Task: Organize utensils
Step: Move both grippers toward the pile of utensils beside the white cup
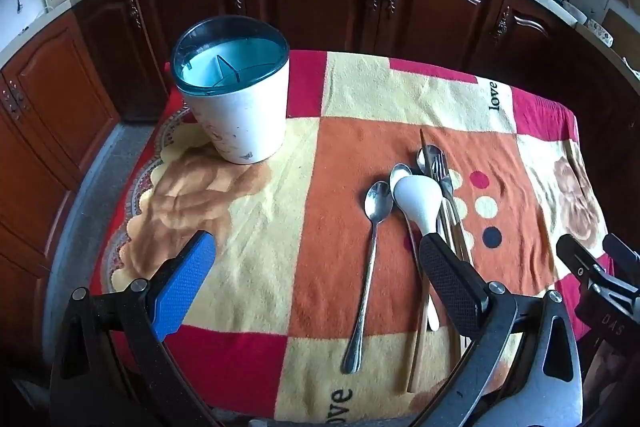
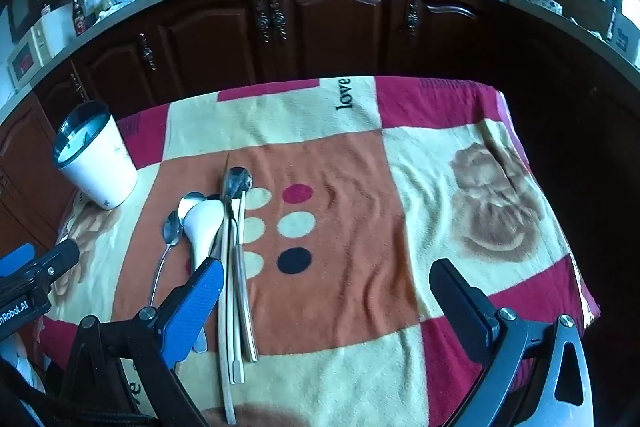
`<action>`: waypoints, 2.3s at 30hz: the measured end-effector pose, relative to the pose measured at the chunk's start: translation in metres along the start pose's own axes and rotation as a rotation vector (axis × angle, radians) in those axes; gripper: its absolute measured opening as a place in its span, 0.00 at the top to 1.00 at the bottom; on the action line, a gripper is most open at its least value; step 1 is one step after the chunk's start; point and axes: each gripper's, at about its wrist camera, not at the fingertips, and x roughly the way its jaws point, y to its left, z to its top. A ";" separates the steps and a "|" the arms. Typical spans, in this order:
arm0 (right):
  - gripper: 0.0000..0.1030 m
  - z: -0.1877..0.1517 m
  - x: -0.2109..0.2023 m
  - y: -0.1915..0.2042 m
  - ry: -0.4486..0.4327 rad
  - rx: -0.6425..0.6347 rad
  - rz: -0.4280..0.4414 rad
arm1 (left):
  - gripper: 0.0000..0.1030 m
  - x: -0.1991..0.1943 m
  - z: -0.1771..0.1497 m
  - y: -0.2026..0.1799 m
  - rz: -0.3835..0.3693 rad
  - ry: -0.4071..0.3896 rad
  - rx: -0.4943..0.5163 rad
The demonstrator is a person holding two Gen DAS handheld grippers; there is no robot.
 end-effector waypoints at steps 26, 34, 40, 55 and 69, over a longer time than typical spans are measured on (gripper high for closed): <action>0.13 0.010 0.019 0.012 0.048 -0.020 0.029 | 0.04 0.019 0.012 0.006 0.013 0.011 0.017; 0.17 0.009 0.022 0.021 -0.017 -0.040 0.040 | 0.05 0.024 0.012 0.007 0.014 0.018 0.029; 0.28 0.010 0.026 0.021 0.007 -0.040 0.082 | 0.11 0.030 0.011 0.011 0.003 0.047 0.030; 0.35 0.017 0.026 0.022 0.010 -0.026 0.114 | 0.14 0.031 0.014 0.012 -0.003 0.037 0.023; 0.35 0.016 0.027 0.023 0.025 -0.037 0.121 | 0.14 0.031 0.016 0.012 -0.001 0.037 0.018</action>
